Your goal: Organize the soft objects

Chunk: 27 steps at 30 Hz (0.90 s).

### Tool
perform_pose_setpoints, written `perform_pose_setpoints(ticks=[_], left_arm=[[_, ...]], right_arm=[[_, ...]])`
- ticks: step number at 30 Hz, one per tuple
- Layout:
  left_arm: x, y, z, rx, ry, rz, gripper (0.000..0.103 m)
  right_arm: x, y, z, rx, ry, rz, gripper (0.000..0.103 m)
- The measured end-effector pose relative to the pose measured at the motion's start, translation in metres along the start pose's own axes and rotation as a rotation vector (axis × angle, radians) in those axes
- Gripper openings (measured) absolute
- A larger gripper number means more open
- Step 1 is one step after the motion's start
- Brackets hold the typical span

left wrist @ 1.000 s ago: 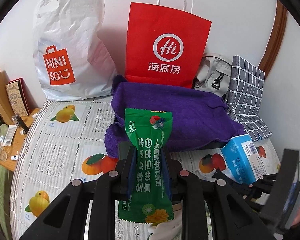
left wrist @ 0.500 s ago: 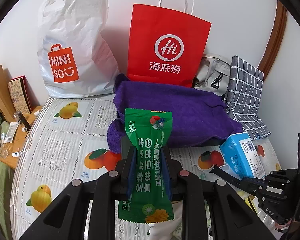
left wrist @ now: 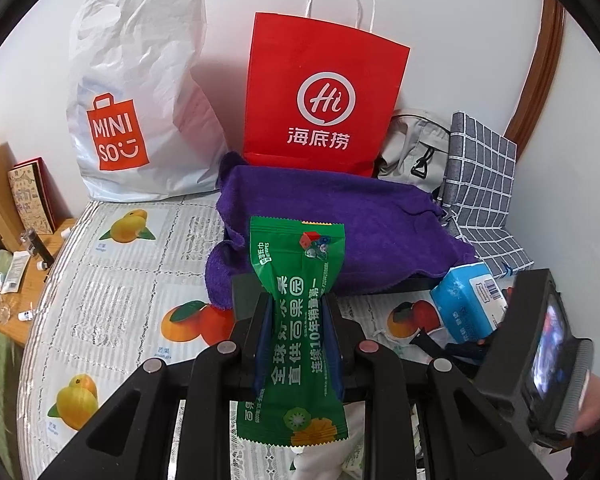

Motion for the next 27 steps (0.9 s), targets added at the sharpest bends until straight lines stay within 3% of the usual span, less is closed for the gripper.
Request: perform_pose_setpoints(ticks=[1, 2, 15, 27], left_arm=[[0.0, 0.0, 0.001, 0.003, 0.001, 0.0, 0.023], [0.001, 0.0, 0.002, 0.005, 0.002, 0.0, 0.023], [0.006, 0.001, 0.017, -0.001, 0.04, 0.006, 0.023], [0.006, 0.008, 0.007, -0.024, 0.024, 0.0, 0.023]], right_arm=[[-0.001, 0.0, -0.002, -0.008, -0.017, -0.012, 0.035], [0.0, 0.001, -0.005, -0.024, -0.041, -0.017, 0.008], [0.008, 0.038, -0.022, -0.187, -0.3, -0.21, 0.002], [0.03, 0.087, -0.048, -0.162, -0.421, -0.349, 0.003]])
Point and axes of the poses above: each gripper's, at about its wrist camera, not at the fingertips, and y roughly against the way its jaws point, z to its left, x to its underside, the point moved 10 cm from there along -y, roughly the way its jaws point, and after that the axes turned 13 degrees about y, right-handed, at the moved point
